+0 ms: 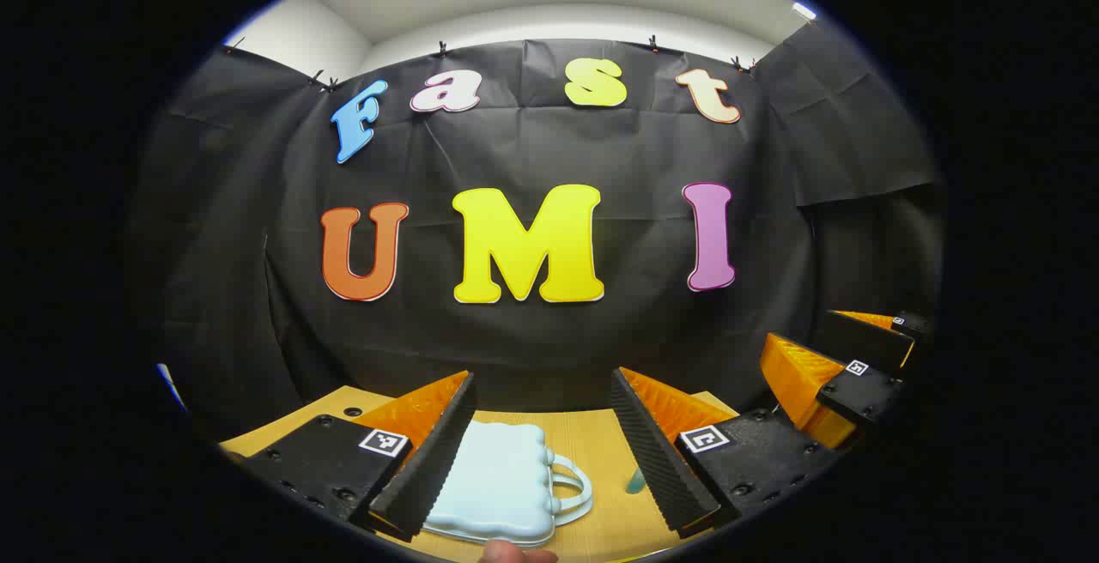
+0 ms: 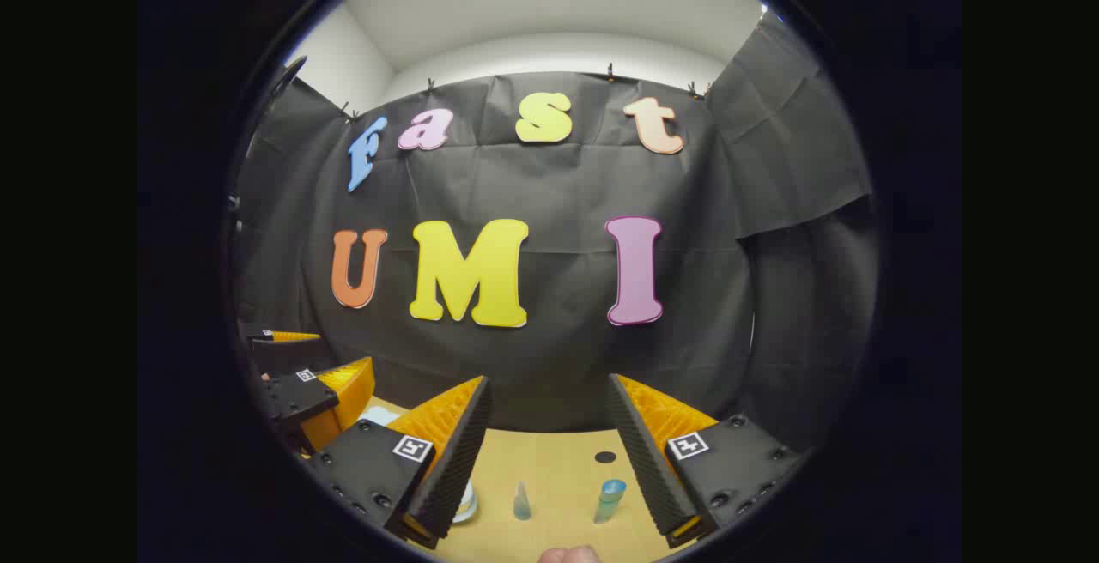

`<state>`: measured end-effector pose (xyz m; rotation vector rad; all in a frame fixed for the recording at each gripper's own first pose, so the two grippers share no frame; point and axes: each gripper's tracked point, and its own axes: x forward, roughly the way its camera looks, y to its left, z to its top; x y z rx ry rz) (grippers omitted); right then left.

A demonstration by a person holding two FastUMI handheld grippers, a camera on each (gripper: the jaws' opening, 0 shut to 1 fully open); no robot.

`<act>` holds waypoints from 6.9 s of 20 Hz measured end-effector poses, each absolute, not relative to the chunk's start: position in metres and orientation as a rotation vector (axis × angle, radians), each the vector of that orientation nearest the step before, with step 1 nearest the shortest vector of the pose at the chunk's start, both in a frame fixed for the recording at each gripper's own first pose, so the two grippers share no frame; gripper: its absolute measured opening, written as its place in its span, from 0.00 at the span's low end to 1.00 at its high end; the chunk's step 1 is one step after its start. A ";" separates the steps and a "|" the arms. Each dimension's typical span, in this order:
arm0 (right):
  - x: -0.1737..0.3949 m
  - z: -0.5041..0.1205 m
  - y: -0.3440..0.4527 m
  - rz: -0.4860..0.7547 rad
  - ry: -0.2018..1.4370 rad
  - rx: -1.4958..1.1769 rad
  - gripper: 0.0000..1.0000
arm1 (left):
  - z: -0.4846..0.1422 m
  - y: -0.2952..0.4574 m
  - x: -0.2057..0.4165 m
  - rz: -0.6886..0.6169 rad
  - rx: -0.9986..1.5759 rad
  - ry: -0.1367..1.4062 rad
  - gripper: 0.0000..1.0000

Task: First open the suitcase, pack the skin care products into it, and then close the suitcase.

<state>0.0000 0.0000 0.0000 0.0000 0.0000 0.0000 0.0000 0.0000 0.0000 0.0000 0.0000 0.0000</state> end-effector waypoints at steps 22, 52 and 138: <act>-0.008 -0.029 -0.049 -0.063 0.070 -0.084 0.80 | -0.059 -0.027 0.006 -0.124 0.141 0.117 0.99; -0.079 -0.075 -0.203 -0.439 0.214 -0.080 0.81 | -0.301 -0.025 0.082 -0.503 1.409 0.692 0.46; -0.076 -0.145 -0.240 -0.152 0.427 -0.191 0.81 | -0.372 -0.204 0.088 -0.133 -0.010 0.629 0.99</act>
